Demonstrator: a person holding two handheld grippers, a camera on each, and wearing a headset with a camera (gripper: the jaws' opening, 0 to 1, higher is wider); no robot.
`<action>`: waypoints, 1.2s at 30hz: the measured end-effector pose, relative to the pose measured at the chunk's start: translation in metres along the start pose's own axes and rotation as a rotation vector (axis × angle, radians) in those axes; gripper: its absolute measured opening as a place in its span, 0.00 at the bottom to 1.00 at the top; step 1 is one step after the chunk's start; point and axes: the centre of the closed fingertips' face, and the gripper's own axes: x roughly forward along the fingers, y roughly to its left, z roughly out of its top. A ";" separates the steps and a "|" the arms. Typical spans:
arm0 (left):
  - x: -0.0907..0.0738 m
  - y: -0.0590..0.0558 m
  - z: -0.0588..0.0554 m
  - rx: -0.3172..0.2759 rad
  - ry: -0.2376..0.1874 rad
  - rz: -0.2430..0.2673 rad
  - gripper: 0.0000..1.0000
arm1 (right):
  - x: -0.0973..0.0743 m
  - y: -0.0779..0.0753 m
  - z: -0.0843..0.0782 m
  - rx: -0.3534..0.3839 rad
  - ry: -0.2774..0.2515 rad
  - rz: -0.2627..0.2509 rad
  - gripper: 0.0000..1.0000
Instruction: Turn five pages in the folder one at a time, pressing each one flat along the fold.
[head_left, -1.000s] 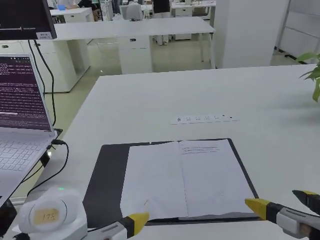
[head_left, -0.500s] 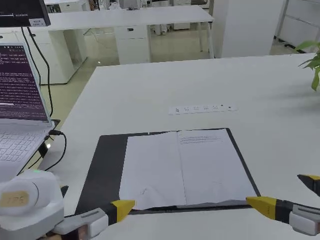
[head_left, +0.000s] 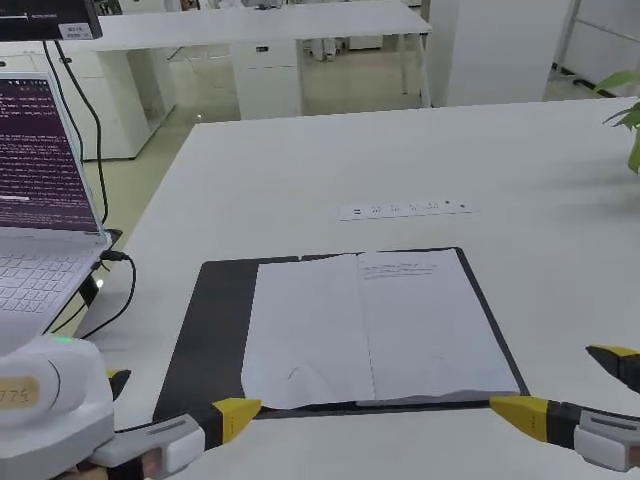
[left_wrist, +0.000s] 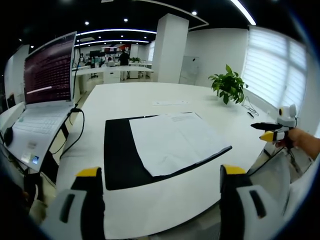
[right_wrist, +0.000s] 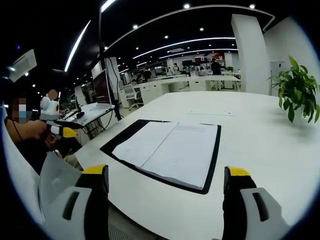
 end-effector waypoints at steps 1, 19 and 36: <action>0.002 -0.002 0.000 0.000 0.003 -0.006 0.97 | 0.000 0.000 -0.001 0.002 0.004 -0.002 0.94; 0.088 -0.074 0.000 0.121 0.048 -0.171 0.81 | -0.006 0.008 -0.009 0.041 0.013 0.001 0.89; 0.164 -0.159 -0.008 0.223 0.063 -0.284 0.72 | -0.011 0.007 -0.010 0.069 0.004 -0.017 0.88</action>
